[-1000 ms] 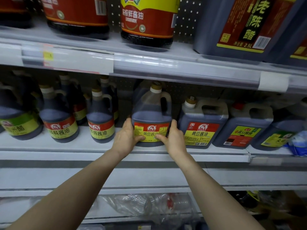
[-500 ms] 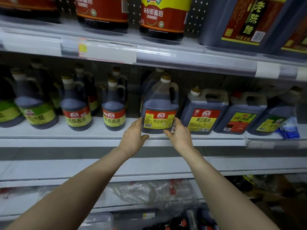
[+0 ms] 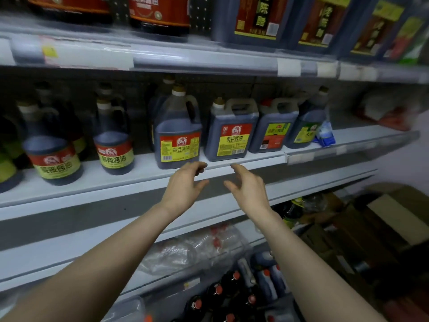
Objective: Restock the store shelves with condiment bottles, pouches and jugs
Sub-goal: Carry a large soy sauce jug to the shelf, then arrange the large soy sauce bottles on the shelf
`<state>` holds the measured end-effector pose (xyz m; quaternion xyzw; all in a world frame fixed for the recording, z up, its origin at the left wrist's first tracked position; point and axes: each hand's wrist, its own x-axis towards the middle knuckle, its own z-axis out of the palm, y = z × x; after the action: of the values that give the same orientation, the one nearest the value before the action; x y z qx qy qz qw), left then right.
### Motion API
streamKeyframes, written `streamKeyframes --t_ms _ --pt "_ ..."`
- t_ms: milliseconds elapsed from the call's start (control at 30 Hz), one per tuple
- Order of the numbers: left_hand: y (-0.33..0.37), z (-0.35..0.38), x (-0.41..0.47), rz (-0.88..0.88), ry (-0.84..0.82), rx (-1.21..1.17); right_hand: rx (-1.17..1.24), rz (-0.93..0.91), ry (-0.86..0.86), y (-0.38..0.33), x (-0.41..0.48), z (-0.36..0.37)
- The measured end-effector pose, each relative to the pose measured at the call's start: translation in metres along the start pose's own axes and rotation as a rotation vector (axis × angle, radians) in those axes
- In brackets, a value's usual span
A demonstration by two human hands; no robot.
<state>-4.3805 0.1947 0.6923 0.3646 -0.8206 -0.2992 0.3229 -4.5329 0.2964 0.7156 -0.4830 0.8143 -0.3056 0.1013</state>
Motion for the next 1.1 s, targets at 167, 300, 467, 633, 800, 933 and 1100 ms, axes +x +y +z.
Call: streamKeyframes --t_ms 167,300,467,633,800,933,1100 --pt "0.029 0.035 -0.008 0.086 -0.086 -0.011 0.002 0.018 0.056 0.03 -0.029 -0.028" --pt "0.053 0.062 -0.015 0.153 -0.146 -0.011 -0.003 0.05 0.1 0.062 -0.043 -0.05" --pt "0.076 0.094 -0.029 0.178 -0.217 0.0 -0.008 0.072 0.067 0.1 -0.059 -0.063" --pt "0.099 0.148 -0.054 0.105 -0.242 -0.014 0.005 0.086 -0.03 0.154 -0.083 -0.08" --pt "0.118 0.206 -0.077 0.037 -0.29 -0.013 -0.004 0.046 -0.077 0.212 -0.099 -0.096" --pt "0.119 0.241 -0.099 -0.031 -0.302 -0.009 0.035 0.033 -0.142 0.251 -0.11 -0.09" --pt "0.103 0.269 -0.133 -0.157 -0.317 -0.024 0.014 0.048 -0.246 0.287 -0.122 -0.063"
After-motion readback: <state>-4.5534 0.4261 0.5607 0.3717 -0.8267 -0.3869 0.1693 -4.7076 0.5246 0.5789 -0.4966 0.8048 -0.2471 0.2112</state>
